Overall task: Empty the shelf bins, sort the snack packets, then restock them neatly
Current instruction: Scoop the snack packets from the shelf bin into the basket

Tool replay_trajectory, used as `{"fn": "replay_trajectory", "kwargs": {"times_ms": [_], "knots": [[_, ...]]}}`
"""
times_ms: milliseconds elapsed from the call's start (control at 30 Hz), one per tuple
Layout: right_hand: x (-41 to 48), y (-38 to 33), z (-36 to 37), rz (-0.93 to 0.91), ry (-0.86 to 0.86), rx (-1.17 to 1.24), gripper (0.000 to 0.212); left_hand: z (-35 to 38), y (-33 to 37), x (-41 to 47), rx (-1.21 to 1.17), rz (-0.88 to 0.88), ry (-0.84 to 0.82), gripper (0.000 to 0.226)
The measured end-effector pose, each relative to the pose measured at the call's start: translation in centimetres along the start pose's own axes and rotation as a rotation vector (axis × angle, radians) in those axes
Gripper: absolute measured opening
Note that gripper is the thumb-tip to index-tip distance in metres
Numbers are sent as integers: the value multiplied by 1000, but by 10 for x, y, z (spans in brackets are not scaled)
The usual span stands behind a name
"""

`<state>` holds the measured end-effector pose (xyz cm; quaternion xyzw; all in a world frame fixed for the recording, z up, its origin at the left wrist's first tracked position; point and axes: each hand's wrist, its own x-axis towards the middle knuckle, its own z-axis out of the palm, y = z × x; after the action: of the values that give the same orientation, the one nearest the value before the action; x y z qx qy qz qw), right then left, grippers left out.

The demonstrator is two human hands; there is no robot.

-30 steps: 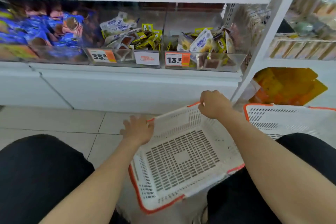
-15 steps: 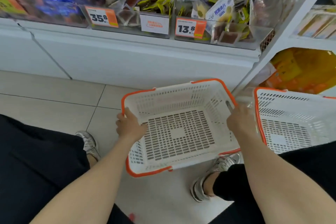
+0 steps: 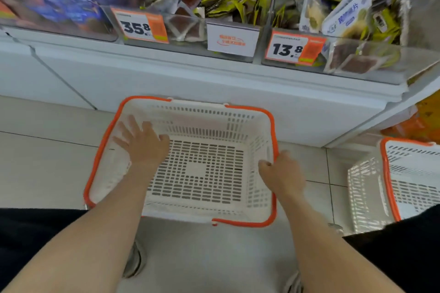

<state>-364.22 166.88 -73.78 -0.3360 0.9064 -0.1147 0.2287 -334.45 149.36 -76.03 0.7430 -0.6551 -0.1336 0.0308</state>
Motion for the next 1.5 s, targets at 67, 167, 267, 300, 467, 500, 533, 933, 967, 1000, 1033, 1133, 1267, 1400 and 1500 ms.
{"fn": "replay_trajectory", "kwargs": {"times_ms": [67, 167, 267, 300, 467, 500, 533, 933, 967, 1000, 1033, 1133, 1267, 1400, 1500], "knots": [[1, -22, 7, 2, -132, 36, 35, -2, 14, 1, -25, 160, 8, 50], [9, -50, 9, 38, -302, 30, 34, -16, 35, -1, -81, 378, -53, 40], [15, -68, -2, 109, -385, -6, 26, -45, 54, -3, -144, 519, -159, 36], [15, -74, -9, 124, -369, -43, 29, -58, 58, -2, -157, 563, -162, 34], [10, -123, -65, -60, -242, -251, 45, -144, 73, 2, -225, 769, 10, 5], [9, -138, -82, -135, -269, -193, 44, -163, 75, 3, -263, 802, 70, 4], [6, -155, -99, -235, -312, -133, 35, -183, 78, 4, -289, 834, 119, 3], [-7, -290, -254, -975, 153, -458, 15, -296, 96, 48, -8, 825, 57, 38], [3, -295, -254, -966, 194, -489, 12, -295, 97, 54, 4, 820, 58, 39], [15, -299, -251, -944, 212, -509, 10, -293, 99, 60, 9, 808, 50, 41], [26, -300, -246, -927, 220, -514, 13, -289, 101, 67, 4, 788, 41, 43], [64, -297, -223, -891, 136, -424, 60, -279, 116, 91, -14, 705, 2, 49], [112, -304, -214, -934, 21, -258, 121, -272, 141, 122, -75, 543, -106, 89], [134, -321, -201, -1021, -61, -371, 125, -279, 154, 141, -124, 440, -283, 138], [140, -335, -178, -1078, -82, -597, 110, -276, 166, 159, -102, 415, -441, 168]]}}
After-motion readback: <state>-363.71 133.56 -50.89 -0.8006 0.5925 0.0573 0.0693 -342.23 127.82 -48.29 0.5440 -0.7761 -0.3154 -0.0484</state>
